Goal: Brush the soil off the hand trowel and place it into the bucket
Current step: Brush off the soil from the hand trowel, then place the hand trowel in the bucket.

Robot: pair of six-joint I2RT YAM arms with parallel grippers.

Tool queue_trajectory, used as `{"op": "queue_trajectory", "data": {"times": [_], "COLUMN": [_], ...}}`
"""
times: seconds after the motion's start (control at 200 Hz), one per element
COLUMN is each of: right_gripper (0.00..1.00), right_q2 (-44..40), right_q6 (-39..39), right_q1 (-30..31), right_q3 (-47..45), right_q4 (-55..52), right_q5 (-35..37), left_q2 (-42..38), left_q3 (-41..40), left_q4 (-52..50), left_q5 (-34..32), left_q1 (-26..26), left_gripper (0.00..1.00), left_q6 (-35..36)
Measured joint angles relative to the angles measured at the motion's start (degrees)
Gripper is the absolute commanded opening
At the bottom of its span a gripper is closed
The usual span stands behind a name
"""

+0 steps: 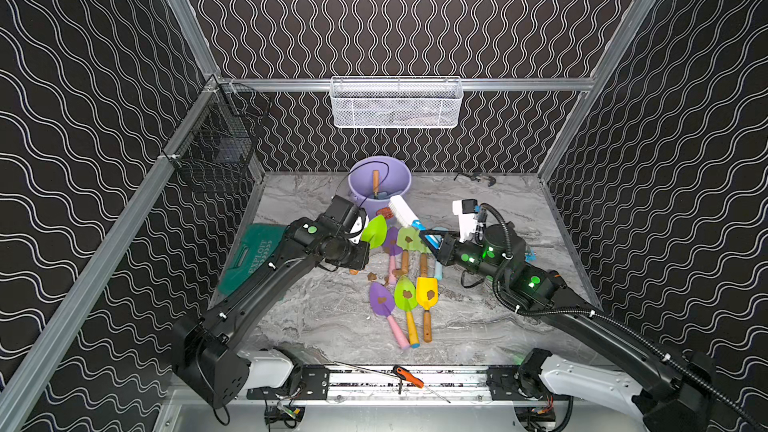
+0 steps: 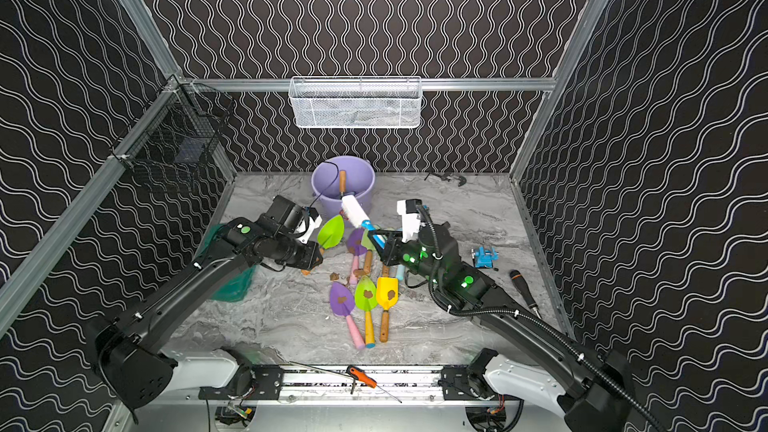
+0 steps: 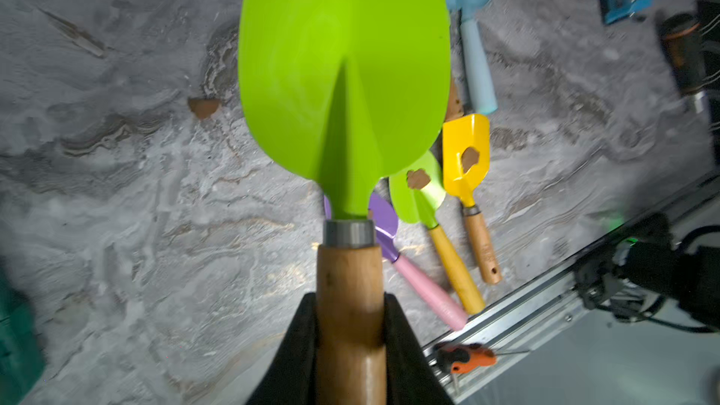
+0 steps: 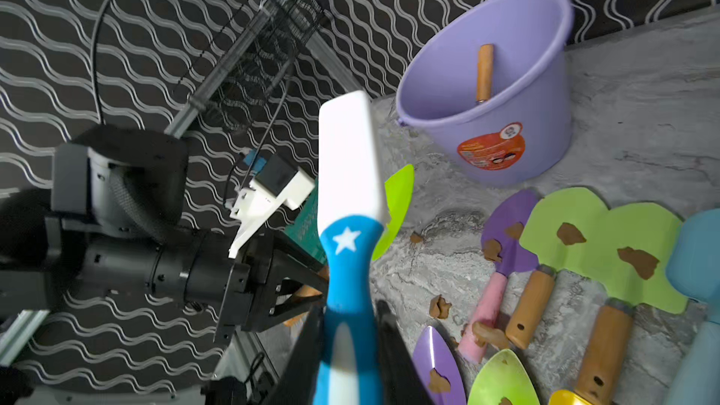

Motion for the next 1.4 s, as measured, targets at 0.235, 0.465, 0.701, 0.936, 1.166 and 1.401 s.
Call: {"op": "queue_trajectory", "data": {"times": [0.235,0.465,0.701,0.936,1.166,1.401], "right_gripper": [0.00,0.00,0.00,0.00,0.00,0.00], "right_q2": [5.55,10.62,15.21,17.35,13.35,2.91], "right_q6": [-4.11,-5.53,-6.23,-7.08,-6.82,-6.54], "right_q1": [4.39,5.11,5.44,1.03,-6.27,-8.96], "right_q3": [3.39,4.79,4.85,3.54,2.10,-2.08], "right_q4": [-4.68,-6.80,-7.23,-5.38,-5.62,-6.60], "right_q5": [0.55,-2.12,-4.17,-1.88,3.21,7.15], "left_q2": [-0.35,0.04,1.40,2.40,3.67,11.30], "left_q3": [-0.79,-1.05,-0.55,0.09,2.45,15.10], "left_q4": [-3.13,-3.67,-3.37,-3.93,-3.69,-1.73], "left_q5": [-4.22,-6.25,-6.32,-5.68,-5.64,-10.38], "left_q1": [-1.55,-1.99,-2.08,-2.10,-2.08,1.33], "left_gripper": [0.00,0.00,0.00,0.00,0.00,0.00], "left_q6": [2.54,3.48,3.63,3.65,3.65,3.63]}}
